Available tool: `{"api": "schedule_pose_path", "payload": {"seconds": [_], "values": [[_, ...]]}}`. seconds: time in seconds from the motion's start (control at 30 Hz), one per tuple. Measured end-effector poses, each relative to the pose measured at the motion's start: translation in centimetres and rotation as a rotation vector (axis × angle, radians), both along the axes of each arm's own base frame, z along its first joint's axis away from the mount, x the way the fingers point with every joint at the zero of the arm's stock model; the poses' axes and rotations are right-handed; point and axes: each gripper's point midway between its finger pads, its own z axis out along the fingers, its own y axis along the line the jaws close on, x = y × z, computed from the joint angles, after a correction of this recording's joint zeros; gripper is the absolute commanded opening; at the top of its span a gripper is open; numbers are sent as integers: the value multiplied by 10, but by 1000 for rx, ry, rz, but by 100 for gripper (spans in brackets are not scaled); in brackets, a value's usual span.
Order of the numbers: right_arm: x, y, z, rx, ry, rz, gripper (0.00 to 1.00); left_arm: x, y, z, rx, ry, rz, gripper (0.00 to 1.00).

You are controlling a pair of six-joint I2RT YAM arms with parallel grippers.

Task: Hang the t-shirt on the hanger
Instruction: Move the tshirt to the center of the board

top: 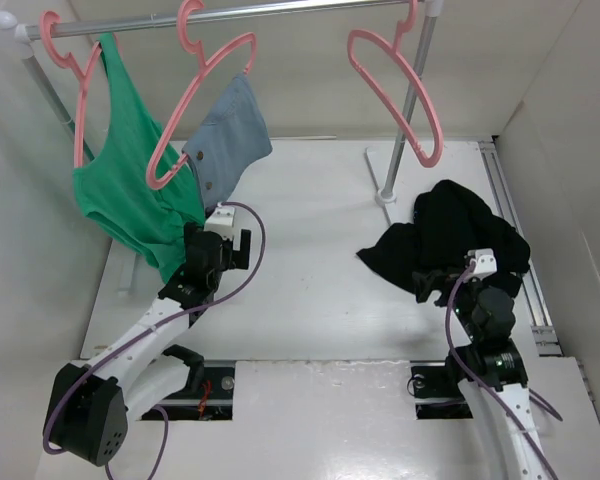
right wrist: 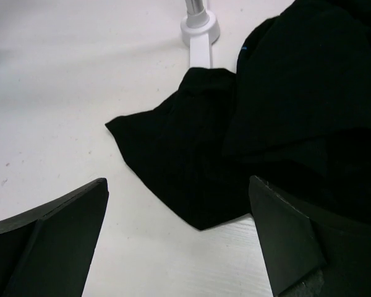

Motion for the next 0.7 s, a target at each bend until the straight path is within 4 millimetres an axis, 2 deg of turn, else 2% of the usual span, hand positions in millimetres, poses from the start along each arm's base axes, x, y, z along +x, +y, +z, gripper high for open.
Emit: {"api": "schedule_pose_path", "payload": {"seconds": [0.1,0.2,0.33,0.43,0.47,0.53,0.6,0.7], "values": [[1,1,0,-15,35,13,100,-2,1,-3,-11,14,14,100],[4,2,14,-47,45,30,100,-4,2,-4,3,32,10,100],[15,1,52,-113,50,45,100,-5,-3,0,74,41,-62,100],[36,-9,80,-162,88,-10,100,-5,-8,3,129,43,-122,100],[43,-15,82,-182,127,-39,100,-5,-9,4,148,44,-145,100],[61,-26,82,-220,208,-101,100,-5,-14,6,173,49,-188,100],[79,-36,72,-258,296,-153,100,-6,-20,7,187,56,-235,100],[93,-46,36,-288,433,-194,100,-9,-31,8,188,63,-299,100]]}}
